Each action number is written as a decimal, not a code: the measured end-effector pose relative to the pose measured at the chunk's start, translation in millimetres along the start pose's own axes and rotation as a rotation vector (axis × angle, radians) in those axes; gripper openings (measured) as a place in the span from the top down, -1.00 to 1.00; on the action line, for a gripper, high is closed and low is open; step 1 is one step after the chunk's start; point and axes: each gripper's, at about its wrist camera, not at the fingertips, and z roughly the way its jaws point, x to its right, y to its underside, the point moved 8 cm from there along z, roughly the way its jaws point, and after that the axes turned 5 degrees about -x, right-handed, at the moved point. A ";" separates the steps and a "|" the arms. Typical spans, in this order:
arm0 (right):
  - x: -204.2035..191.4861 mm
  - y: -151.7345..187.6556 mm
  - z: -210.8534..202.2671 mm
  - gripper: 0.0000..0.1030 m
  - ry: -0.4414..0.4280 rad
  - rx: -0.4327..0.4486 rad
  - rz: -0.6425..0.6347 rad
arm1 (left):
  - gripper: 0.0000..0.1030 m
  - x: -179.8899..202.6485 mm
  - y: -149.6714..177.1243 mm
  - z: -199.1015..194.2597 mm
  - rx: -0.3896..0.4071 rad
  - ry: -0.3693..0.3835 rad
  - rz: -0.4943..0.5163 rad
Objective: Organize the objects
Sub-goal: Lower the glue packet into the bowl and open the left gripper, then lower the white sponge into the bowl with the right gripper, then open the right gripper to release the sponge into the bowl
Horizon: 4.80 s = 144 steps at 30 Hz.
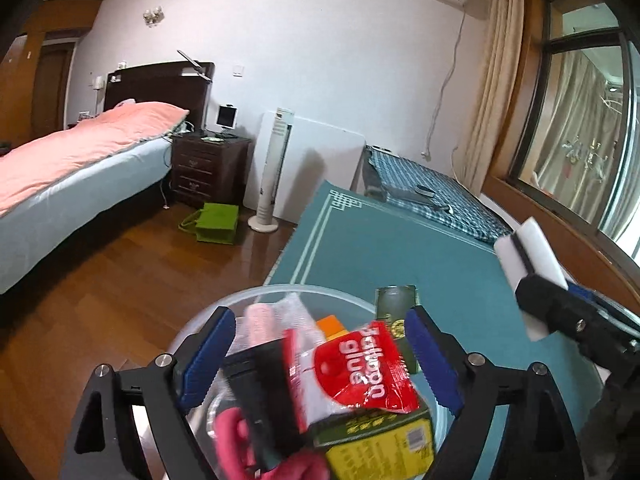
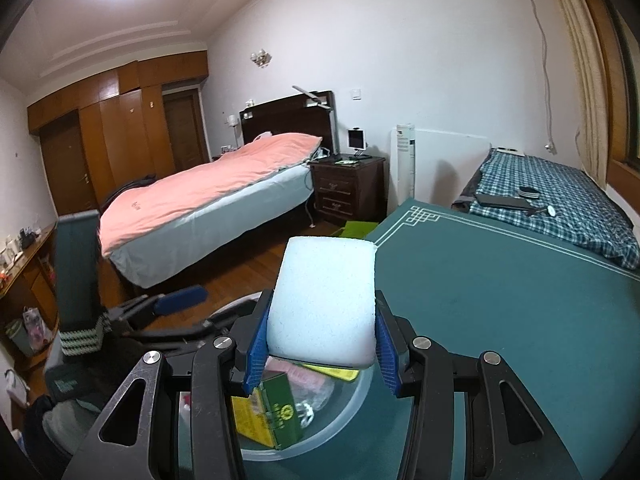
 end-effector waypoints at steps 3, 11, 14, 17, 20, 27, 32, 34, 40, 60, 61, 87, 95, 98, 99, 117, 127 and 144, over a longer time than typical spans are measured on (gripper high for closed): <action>-9.1 5.3 -0.6 0.08 -0.020 -0.010 -0.015 | -0.74 -12.2 0.5 -11.0 0.016 -0.030 -0.020; -47.6 28.3 3.5 0.08 -0.093 -0.057 -0.079 | -0.79 -50.6 9.3 -44.3 0.064 -0.223 -0.071; -65.5 38.5 7.8 0.08 -0.113 -0.075 -0.124 | -0.79 -61.1 13.4 -51.0 0.059 -0.261 -0.086; -82.0 47.0 12.7 0.08 -0.099 -0.071 -0.195 | -0.79 -73.5 18.9 -56.2 0.053 -0.295 -0.101; -93.8 54.0 17.2 0.08 -0.068 -0.052 -0.267 | -0.79 -83.2 23.1 -57.6 0.044 -0.318 -0.127; -118.3 74.3 32.0 0.08 -0.018 -0.034 -0.387 | -0.79 -100.6 37.1 -59.0 0.021 -0.347 -0.168; -109.6 48.5 33.5 0.08 -0.025 -0.024 -0.341 | -0.79 -101.5 43.0 -57.1 0.011 -0.351 -0.174; -98.1 29.7 40.8 0.08 -0.031 -0.035 -0.299 | -0.79 -99.7 45.7 -56.3 0.007 -0.349 -0.165; -61.6 -15.8 78.3 0.08 -0.059 -0.112 -0.181 | -0.79 -82.7 48.7 -54.6 0.003 -0.336 -0.118; -79.2 28.0 73.6 0.08 -0.063 -0.168 -0.252 | -0.79 -84.5 50.8 -58.5 0.004 -0.331 -0.091; -76.0 32.7 77.9 0.08 -0.069 -0.187 -0.236 | -0.79 -84.5 51.1 -59.1 0.004 -0.329 -0.091; -37.4 39.0 60.8 -0.41 -0.167 -0.151 -0.057 | -0.87 -75.9 54.1 -57.5 -0.021 -0.312 -0.084; -26.9 42.1 45.6 -0.41 -0.155 -0.134 -0.025 | -0.87 -68.1 55.4 -58.4 -0.025 -0.310 -0.067; -23.0 42.6 46.5 -0.41 -0.135 -0.138 -0.016 | -0.87 -64.7 55.5 -57.5 -0.029 -0.310 -0.059; -20.6 42.2 47.2 -0.41 -0.132 -0.140 -0.012 | -0.87 -64.8 56.1 -58.2 -0.030 -0.310 -0.058; -31.3 79.4 43.1 -0.41 -0.140 -0.187 -0.054 | -0.87 -63.1 71.8 -59.1 -0.067 -0.328 -0.070; -45.9 98.9 40.2 -0.41 -0.110 -0.203 -0.141 | -0.88 -60.4 77.2 -58.7 -0.074 -0.337 -0.065; -47.8 108.8 34.7 -0.41 -0.121 -0.211 -0.139 | -0.88 -58.4 82.9 -57.9 -0.089 -0.329 -0.065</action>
